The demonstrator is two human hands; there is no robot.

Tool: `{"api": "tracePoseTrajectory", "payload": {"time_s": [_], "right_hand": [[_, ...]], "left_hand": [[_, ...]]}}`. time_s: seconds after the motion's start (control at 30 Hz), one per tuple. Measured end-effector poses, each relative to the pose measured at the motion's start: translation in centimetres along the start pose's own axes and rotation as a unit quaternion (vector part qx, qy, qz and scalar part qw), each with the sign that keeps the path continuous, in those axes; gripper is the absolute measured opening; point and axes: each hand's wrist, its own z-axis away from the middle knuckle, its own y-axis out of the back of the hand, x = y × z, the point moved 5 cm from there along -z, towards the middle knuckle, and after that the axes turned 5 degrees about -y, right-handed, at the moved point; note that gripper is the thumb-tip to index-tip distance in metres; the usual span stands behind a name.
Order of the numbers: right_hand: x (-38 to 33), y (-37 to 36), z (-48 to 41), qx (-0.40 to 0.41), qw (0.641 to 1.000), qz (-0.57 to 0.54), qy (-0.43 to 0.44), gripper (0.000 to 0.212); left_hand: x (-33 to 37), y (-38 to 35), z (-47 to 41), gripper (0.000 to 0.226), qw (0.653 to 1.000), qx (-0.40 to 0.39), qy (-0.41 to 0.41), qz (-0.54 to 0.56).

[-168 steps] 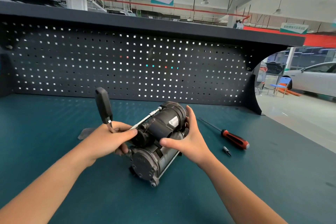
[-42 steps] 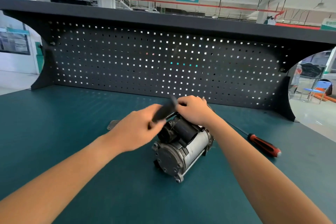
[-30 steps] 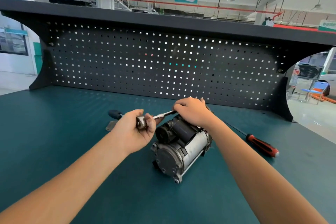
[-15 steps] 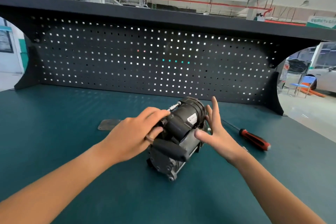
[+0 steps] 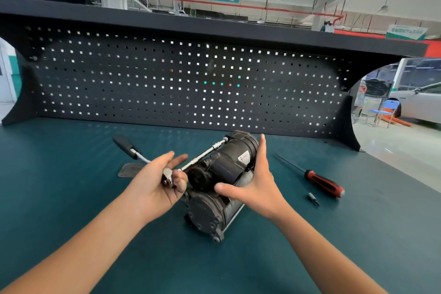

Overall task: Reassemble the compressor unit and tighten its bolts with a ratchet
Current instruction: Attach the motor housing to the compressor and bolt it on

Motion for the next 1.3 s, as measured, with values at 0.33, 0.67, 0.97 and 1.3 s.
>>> {"api": "tracePoseTrajectory", "payload": {"time_s": [0.33, 0.67, 0.97, 1.3], "right_hand": [[0.7, 0.6, -0.4, -0.041, 0.998, -0.048, 0.017, 0.139], [0.6, 0.7, -0.6, -0.030, 0.994, -0.087, 0.066, 0.123], [0.8, 0.8, -0.4, -0.109, 0.989, -0.084, 0.045, 0.126], [-5.5, 0.4, -5.7, -0.094, 0.971, 0.198, 0.098, 0.037]], "left_hand": [[3.1, -3.9, 3.6, 0.024, 0.463, -0.157, -0.482, -0.727], [1.1, -2.4, 2.6, 0.031, 0.669, -0.143, -0.415, -0.600], [0.9, -1.8, 1.9, 0.022, 0.820, -0.099, -0.326, -0.459], [1.3, -2.8, 3.0, 0.052, 0.545, -0.136, -0.411, -0.718]]}}
